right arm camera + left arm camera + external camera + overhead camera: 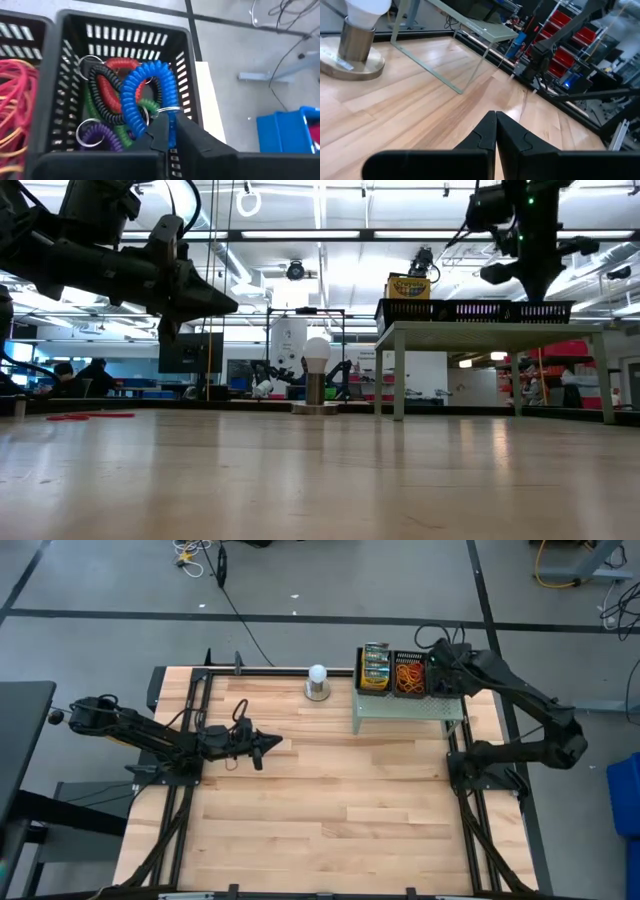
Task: Pick & Place Office Desk Supplies
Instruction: Put the blue spring keychain into the right basket on the shelf, then put the red rubber band into the middle basket on the shelf
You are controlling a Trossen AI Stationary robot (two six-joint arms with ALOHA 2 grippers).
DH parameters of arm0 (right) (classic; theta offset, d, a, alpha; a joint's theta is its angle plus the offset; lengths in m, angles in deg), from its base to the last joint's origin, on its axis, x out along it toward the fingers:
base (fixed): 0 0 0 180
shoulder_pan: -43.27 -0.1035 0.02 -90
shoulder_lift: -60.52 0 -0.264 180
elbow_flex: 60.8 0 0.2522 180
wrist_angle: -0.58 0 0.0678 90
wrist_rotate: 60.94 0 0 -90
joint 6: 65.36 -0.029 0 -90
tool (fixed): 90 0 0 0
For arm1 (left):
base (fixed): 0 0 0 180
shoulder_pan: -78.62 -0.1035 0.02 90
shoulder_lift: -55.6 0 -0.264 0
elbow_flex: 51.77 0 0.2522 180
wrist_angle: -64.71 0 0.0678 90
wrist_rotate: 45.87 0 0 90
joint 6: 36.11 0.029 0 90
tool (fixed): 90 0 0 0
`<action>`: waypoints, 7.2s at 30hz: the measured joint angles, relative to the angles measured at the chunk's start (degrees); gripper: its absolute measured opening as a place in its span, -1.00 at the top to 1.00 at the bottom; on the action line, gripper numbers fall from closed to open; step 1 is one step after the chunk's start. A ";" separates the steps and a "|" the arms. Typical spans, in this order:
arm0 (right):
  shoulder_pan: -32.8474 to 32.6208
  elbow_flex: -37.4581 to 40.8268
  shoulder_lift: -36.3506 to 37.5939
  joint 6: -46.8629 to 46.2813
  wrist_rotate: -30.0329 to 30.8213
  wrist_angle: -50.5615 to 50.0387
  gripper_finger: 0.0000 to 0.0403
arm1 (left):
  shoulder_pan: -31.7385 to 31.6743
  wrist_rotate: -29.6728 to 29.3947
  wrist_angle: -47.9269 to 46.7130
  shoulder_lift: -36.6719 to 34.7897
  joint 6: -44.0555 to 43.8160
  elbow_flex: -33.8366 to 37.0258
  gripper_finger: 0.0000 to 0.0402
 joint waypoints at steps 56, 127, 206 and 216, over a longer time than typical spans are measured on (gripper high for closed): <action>-56.71 -8.39 1.63 6.10 7.14 15.32 0.97 | -23.54 15.53 -93.10 -2.61 -10.15 -17.84 0.20; -62.26 27.04 -13.48 6.32 -2.92 103.12 -0.04 | 0.90 14.83 -4.57 23.20 -7.63 -36.67 0.99; -25.29 -3.03 14.28 7.42 -4.19 24.32 0.97 | -8.54 11.07 7.50 9.45 1.96 -8.74 0.97; -3.57 -3.93 -2.51 13.38 -21.77 20.53 0.95 | -10.98 11.95 7.76 9.07 3.02 -8.74 0.96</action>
